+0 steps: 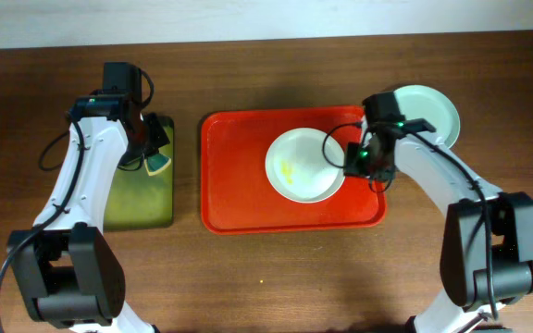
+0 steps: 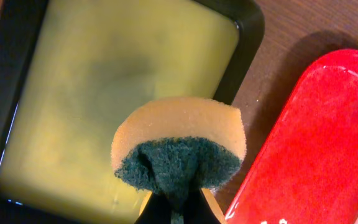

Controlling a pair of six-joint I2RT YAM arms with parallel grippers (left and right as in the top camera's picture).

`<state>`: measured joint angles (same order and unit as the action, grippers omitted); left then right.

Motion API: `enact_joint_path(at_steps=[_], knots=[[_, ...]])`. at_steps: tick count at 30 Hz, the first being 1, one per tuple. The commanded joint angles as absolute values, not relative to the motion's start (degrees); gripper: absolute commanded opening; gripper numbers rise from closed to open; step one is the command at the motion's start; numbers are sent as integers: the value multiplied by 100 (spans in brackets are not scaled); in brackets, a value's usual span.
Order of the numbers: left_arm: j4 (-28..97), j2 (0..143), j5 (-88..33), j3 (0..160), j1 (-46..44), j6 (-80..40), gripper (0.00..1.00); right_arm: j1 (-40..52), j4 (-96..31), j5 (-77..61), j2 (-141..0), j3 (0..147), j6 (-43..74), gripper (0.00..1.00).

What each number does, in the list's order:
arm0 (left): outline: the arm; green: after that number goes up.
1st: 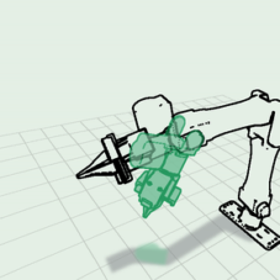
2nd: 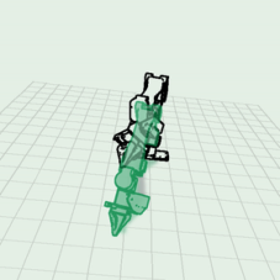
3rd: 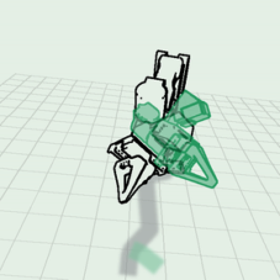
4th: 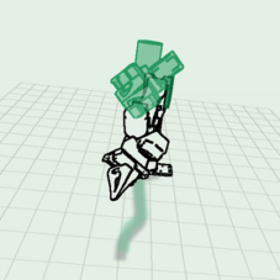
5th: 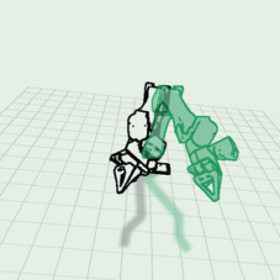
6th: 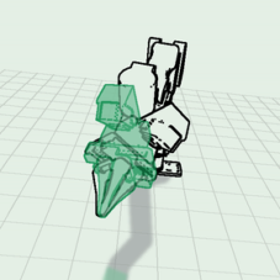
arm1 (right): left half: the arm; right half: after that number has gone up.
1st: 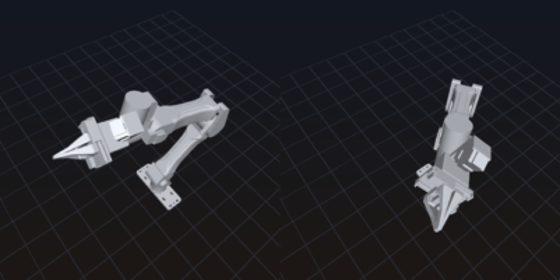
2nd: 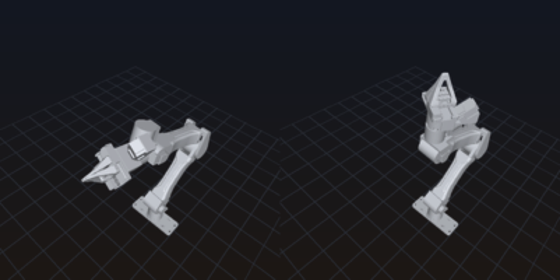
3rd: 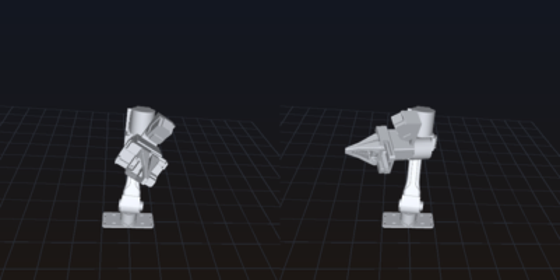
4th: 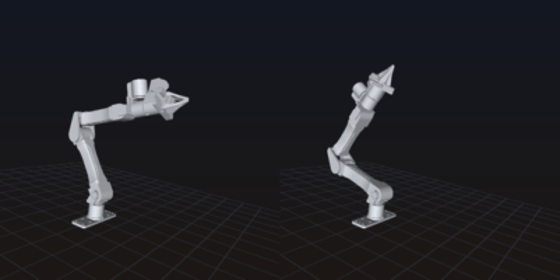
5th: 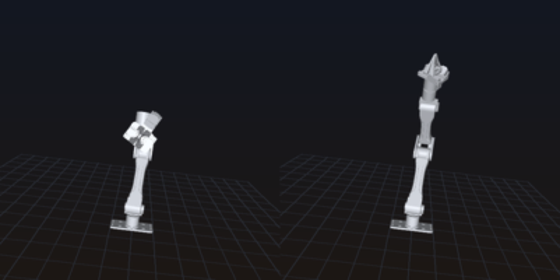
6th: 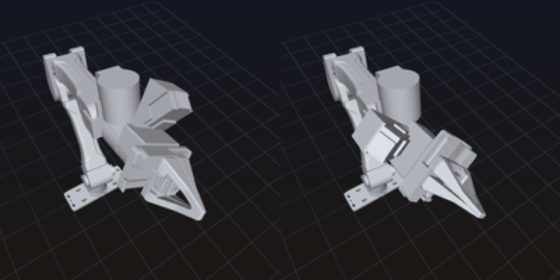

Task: Clean dirty plates on tray and stack at the side
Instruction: 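Move the right gripper to the white plate and grip its rim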

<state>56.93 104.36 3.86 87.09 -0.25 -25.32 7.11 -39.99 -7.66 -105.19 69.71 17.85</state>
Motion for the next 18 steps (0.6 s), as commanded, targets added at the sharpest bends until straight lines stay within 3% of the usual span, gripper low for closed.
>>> enact_joint_path(at_steps=[1, 9, 13, 16, 18], knots=[[5638, 10318, 366, 8705, -49, -2609, 0, 709, -3651, -899, -10560, 7072, 1809, 46], [5640, 10318, 368, 8705, -49, -2609, 0, 1048, -3061, -985, -11168, 7072, 1804, 46], [5640, 10318, 366, 8705, -49, -2609, 0, 1055, -3046, -985, -11194, 7072, 1804, 41], [5640, 10318, 368, 8705, -49, -2609, 0, 1057, -2971, -987, -11194, 7072, 1780, 20], [5625, 10318, 373, 8705, -47, -2609, 0, 1061, -2976, -989, -11203, 7070, 1780, 12]])
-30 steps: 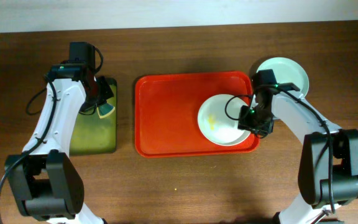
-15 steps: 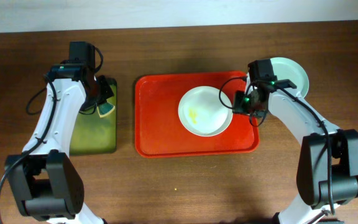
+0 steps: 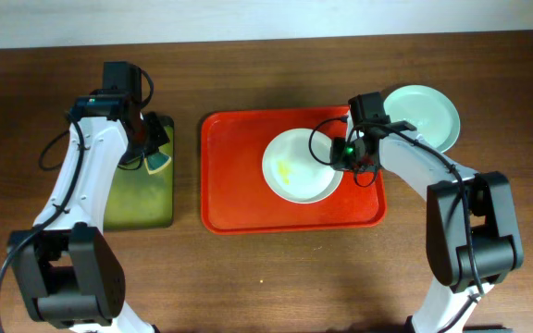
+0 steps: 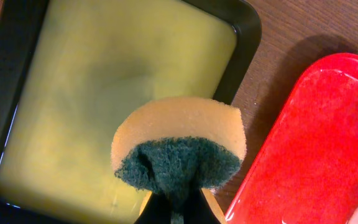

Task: Clean dirty plates on tray and stack at the side
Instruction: 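Move the right gripper to the white plate and grip its rim, then bring the sponge in the left gripper from the water tray toward the white plate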

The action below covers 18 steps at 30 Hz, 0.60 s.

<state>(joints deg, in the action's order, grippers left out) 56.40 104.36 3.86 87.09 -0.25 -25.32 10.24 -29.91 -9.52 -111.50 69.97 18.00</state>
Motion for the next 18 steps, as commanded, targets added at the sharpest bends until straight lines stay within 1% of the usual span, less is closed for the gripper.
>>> enact_joint_path(at_steps=[1, 3, 5, 10, 11, 18], knots=[[5614, 10318, 390, 8705, -47, -2609, 0, 1087, -2974, -987, -11207, 7067, 1780, 9], [5596, 10318, 392, 8705, -47, -2609, 0, 1170, -2963, -985, -11257, 7067, 1772, 7], [5555, 10318, 392, 8705, -47, -2609, 0, 1321, -2958, -987, -11303, 7067, 1566, 7], [5293, 10359, 473, 8705, 12, -2606, 0, 1435, -2958, -991, -11303, 7067, 1544, 6], [5231, 10416, 499, 8705, 67, -2606, 0, 1435, -2958, -989, -11303, 7067, 1544, 4], [4984, 11406, 475, 8705, 744, -2609, 0, 1435, -2956, -989, -11303, 7067, 1544, 4]])
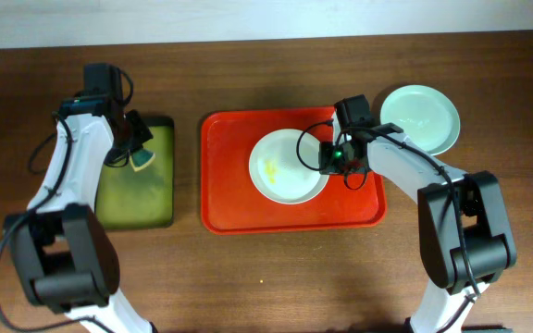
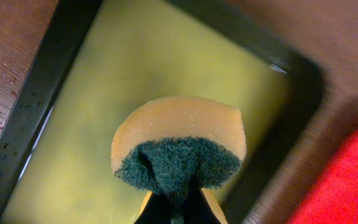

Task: Clean dirty plates on tray and stack at the side
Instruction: 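Bring the sponge in the left gripper from the water tray toward the white plate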

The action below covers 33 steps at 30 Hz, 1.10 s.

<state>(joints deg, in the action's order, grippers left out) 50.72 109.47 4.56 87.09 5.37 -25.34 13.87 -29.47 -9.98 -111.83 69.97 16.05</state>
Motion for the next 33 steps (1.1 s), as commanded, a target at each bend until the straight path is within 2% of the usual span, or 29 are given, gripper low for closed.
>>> enact_joint_path(at_steps=[1, 13, 19, 22, 26, 27, 28, 31, 33], knots=[[4969, 11557, 386, 8705, 805, -2606, 0, 1435, -2956, -987, -11303, 7067, 1546, 4], [4762, 12287, 322, 8720, 882, -2604, 0, 1479, -2971, -985, -11303, 7067, 1542, 4], [5207, 11581, 185, 9028, 840, -2604, 0, 1553, -2939, -996, -11303, 7067, 1219, 4], [5194, 10899, -292, 9028, 567, -2445, 0, 1811, -2622, -1009, -11303, 7070, 1048, 4], [5275, 10735, -368, 9021, 14, -2408, 0, 2078, -2462, -1007, -11303, 7067, 681, 4], [5273, 10739, -368, 9015, -115, -2410, 0, 2106, -2460, -1007, -11303, 7067, 685, 6], [5253, 10739, -364, 9015, -285, -2408, 0, 2102, -2462, -1007, -11303, 7070, 685, 20], [5262, 10739, -368, 9015, -576, -2408, 0, 2049, -2460, -1007, -11303, 7070, 755, 37], [5262, 10739, -373, 9015, -777, -2410, 0, 2056, -2392, -1009, -11306, 7067, 797, 37]])
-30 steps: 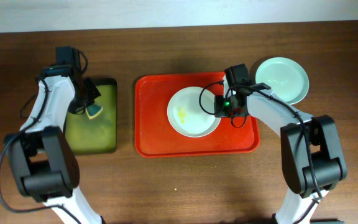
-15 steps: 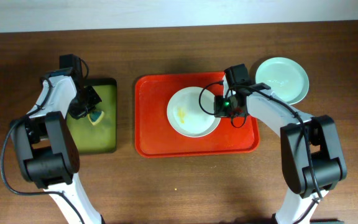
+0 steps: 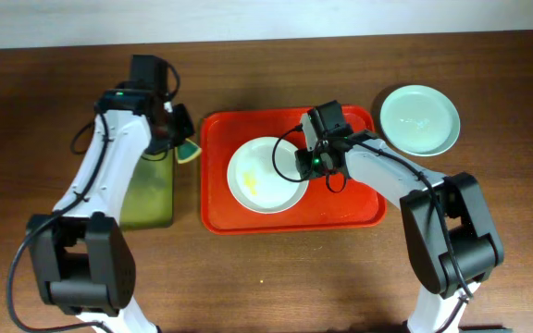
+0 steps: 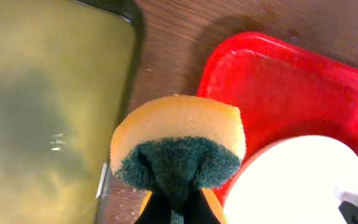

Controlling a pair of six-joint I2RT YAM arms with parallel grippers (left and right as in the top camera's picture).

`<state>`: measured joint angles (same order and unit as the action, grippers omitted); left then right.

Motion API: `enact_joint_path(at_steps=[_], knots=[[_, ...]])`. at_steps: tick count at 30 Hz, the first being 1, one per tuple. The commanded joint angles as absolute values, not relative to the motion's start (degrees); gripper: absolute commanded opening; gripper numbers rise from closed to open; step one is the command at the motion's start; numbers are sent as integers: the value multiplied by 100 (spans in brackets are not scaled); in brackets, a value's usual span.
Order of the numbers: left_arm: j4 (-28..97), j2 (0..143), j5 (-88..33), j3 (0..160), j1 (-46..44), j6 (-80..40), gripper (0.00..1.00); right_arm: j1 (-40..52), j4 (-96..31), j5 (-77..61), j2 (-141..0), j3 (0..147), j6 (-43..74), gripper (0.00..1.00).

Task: Clean dirty plates on tray and stack at the side
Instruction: 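Bring the sponge in the left gripper from the water tray toward the white plate, then scrub the white plate with the sponge while the right gripper holds it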

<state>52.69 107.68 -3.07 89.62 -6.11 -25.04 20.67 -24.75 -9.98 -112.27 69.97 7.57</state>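
Note:
A white plate [image 3: 262, 176] with a yellow smear lies left of centre on the red tray [image 3: 345, 208]. My right gripper [image 3: 309, 163] is shut on that plate's right rim. My left gripper [image 3: 184, 148] is shut on a yellow and green sponge [image 4: 178, 142] and hangs over the strip of table between the basin and the tray's left edge. The left wrist view shows the white plate [image 4: 300, 180] at lower right on the red tray [image 4: 272, 81]. A clean pale green plate [image 3: 419, 120] rests on the table right of the tray.
A black basin of yellowish liquid [image 3: 146, 199] stands left of the tray, and the left wrist view shows the basin [image 4: 36, 106] under and left of the sponge. Bare brown tabletop lies in front of the tray and basin.
My left gripper has moved right with the sponge, from over the basin to the gap beside the tray. My right gripper and the white plate have shifted further left on the tray.
At first the sponge hung over the basin's right side and my right gripper held the white plate at the tray's right. The plate then stood further left at each moment. The sponge moved left over the basin, and now hangs at the tray's left edge.

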Motion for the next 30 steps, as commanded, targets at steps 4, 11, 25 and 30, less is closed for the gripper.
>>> enact_joint_path(at_steps=[4, 11, 25, 30], knots=[[5260, 10744, -368, 9015, -1229, -2414, 0, 2056, -2276, -1007, -11384, 7067, 952, 6], [5225, 10908, -366, 8997, -1881, -2788, 0, 2056, -2268, -1004, -11384, 7067, 1284, 4], [4530, 11797, -370, 8993, -2370, -3306, 0, 2056, -2526, -1092, -11384, 7070, 3094, 4], [4062, 12088, -484, 8993, -2392, -3343, 0, 2056, -2506, -1026, -11384, 7070, 3065, 4]])
